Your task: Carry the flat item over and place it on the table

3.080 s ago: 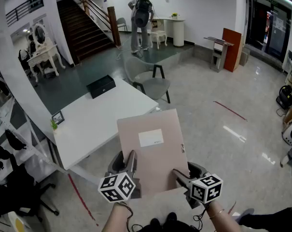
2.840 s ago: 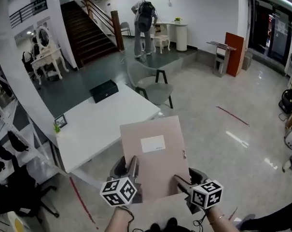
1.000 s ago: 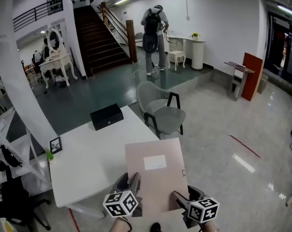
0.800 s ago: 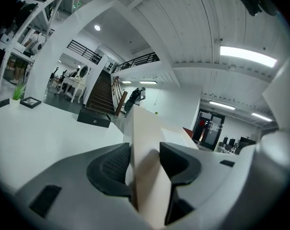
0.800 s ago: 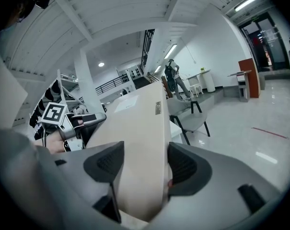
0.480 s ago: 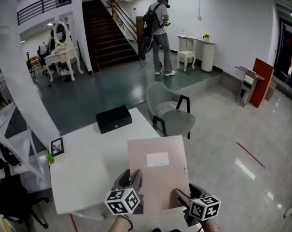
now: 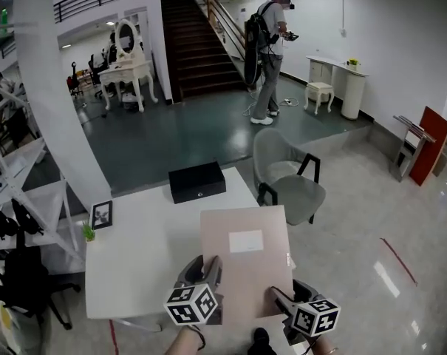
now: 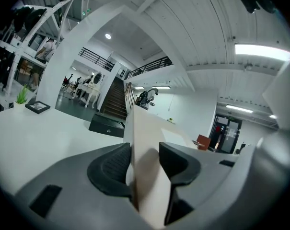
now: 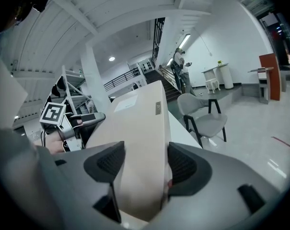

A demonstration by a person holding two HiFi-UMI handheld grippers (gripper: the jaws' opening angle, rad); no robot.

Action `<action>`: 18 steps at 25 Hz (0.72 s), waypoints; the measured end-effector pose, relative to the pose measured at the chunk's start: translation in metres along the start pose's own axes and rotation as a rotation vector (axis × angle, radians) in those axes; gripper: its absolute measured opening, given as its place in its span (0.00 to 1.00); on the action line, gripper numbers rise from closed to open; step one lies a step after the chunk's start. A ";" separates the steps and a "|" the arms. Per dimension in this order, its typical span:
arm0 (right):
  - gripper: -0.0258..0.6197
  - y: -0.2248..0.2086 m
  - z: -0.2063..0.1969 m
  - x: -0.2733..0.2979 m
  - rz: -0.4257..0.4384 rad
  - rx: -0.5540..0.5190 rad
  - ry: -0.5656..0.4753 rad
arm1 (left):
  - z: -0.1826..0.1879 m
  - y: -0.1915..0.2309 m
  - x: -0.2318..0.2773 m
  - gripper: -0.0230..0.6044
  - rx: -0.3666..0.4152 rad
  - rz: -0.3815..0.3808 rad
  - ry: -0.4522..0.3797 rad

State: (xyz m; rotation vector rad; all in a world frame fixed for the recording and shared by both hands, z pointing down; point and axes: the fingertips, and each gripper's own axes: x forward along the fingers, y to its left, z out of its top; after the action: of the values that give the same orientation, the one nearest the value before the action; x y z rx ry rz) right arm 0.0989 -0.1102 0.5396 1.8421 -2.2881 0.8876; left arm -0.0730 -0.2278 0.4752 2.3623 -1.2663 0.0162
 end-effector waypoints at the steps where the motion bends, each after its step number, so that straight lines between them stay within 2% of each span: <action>1: 0.49 -0.002 0.004 0.007 0.017 -0.006 0.008 | 0.002 0.003 0.004 0.34 -0.004 0.017 -0.006; 10: 0.48 -0.019 0.038 0.066 0.151 -0.067 0.076 | 0.017 0.030 0.031 0.33 -0.052 0.169 -0.058; 18: 0.48 -0.023 0.047 0.102 0.239 -0.097 0.140 | 0.018 0.050 0.041 0.33 -0.083 0.273 -0.072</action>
State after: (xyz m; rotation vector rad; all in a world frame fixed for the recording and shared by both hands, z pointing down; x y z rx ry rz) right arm 0.1058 -0.2244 0.5505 1.4427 -2.4486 0.8845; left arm -0.0925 -0.2909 0.4872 2.1217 -1.5845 -0.0354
